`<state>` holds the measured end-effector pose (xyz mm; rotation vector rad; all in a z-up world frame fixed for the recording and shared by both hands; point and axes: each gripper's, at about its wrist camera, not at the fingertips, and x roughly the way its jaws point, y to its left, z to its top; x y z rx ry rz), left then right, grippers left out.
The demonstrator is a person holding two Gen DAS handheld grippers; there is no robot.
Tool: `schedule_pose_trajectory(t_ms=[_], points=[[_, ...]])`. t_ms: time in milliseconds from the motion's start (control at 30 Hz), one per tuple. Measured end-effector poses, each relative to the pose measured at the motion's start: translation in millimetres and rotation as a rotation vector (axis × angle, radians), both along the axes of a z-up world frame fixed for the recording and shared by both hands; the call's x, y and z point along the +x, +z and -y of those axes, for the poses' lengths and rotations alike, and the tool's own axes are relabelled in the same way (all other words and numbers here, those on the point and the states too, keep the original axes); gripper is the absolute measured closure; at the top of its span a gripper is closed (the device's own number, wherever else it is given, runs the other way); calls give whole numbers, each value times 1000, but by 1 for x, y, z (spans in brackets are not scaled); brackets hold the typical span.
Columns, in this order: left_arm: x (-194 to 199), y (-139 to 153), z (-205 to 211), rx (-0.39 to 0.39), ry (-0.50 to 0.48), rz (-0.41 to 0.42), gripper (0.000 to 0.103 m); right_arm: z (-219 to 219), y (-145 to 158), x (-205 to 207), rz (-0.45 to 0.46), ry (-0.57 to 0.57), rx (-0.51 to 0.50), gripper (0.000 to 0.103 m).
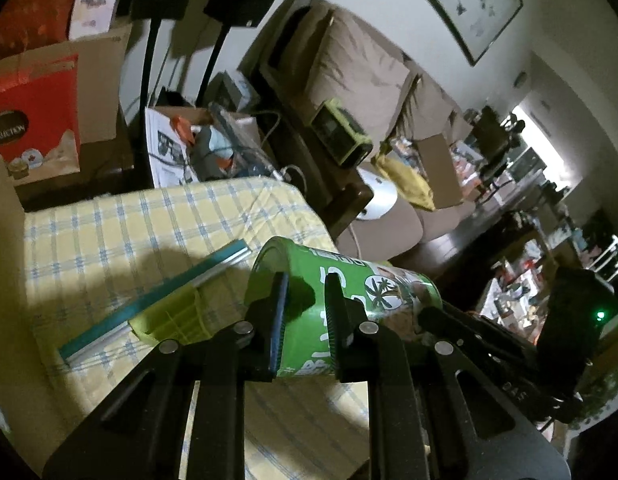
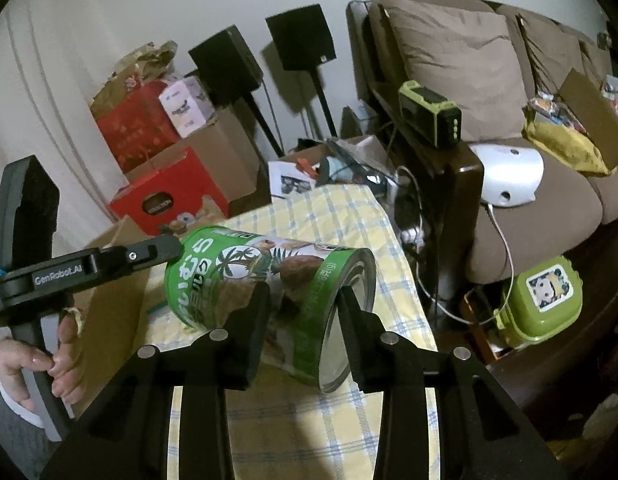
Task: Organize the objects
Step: 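Grasp the green can between both tools, then lift the green can with both tools and carry it over the box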
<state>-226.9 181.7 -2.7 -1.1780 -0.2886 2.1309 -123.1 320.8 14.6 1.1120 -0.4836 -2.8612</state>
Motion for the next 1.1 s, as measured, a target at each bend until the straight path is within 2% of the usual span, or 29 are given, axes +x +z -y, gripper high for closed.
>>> schedule_pose_trajectory(t_ms=[400,633,867,1100], points=[[29,57,59,32,94,-99,88,45,55,-1,-92,94,28,68],[45,73,114,17,204,-113,88,103,79,-11,-131,188,67,68],[57,83,182,9,310,-127,88,163,86,-23,-140,288,67,68],[64,88,242,-19,407,-140,88,220,86,-42,-125,381,21,68]])
